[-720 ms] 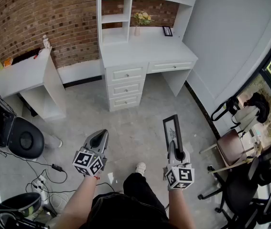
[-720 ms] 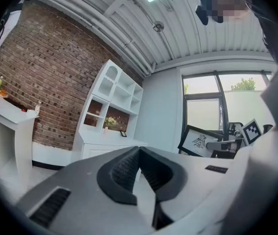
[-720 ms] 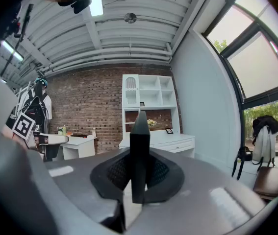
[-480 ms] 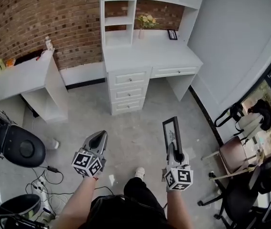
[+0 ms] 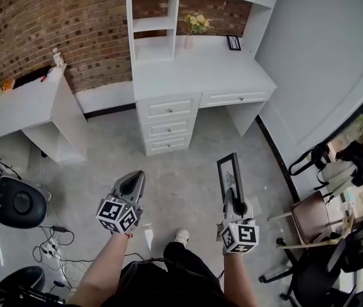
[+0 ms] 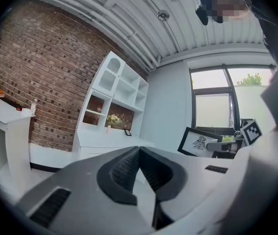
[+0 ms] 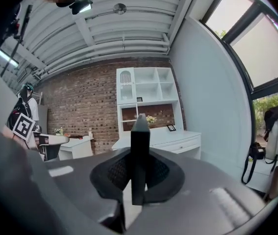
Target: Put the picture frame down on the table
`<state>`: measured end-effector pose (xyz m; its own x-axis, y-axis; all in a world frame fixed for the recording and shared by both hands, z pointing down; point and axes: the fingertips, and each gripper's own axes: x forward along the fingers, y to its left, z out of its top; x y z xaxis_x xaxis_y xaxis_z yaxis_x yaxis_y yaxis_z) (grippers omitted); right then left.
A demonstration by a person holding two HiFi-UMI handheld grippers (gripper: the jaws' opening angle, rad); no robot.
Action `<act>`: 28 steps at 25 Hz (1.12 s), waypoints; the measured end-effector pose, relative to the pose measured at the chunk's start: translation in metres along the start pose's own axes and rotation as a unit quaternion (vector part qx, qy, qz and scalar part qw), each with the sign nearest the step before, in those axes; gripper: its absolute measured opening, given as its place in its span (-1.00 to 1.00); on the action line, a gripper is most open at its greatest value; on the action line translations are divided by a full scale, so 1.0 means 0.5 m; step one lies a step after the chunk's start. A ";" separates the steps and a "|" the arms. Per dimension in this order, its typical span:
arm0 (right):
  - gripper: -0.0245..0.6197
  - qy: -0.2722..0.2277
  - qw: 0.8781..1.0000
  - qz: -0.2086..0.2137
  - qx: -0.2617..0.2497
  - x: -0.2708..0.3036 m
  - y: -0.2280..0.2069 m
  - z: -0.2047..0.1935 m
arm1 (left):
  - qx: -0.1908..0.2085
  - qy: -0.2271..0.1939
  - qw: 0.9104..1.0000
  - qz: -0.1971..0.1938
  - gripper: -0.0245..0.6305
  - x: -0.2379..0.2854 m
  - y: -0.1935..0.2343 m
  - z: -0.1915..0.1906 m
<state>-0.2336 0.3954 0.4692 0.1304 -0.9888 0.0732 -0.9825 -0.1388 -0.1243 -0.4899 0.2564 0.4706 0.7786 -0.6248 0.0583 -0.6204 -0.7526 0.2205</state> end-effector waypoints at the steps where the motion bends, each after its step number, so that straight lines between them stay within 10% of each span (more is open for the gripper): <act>1: -0.84 0.001 1.000 0.000 0.001 0.013 -0.012 0.001 | 0.000 0.002 1.000 -0.001 -0.92 0.018 -0.001 0.000; 28: -0.84 0.015 1.000 -0.003 0.014 0.267 -0.290 0.010 | -0.005 0.026 0.999 -0.024 -0.92 0.432 -0.037 -0.025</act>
<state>-0.0729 0.2832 0.4922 0.1320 -0.9857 0.1043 -0.9776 -0.1468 -0.1506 -0.3088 0.1381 0.4914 0.8119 -0.5757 0.0972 -0.5808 -0.7795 0.2345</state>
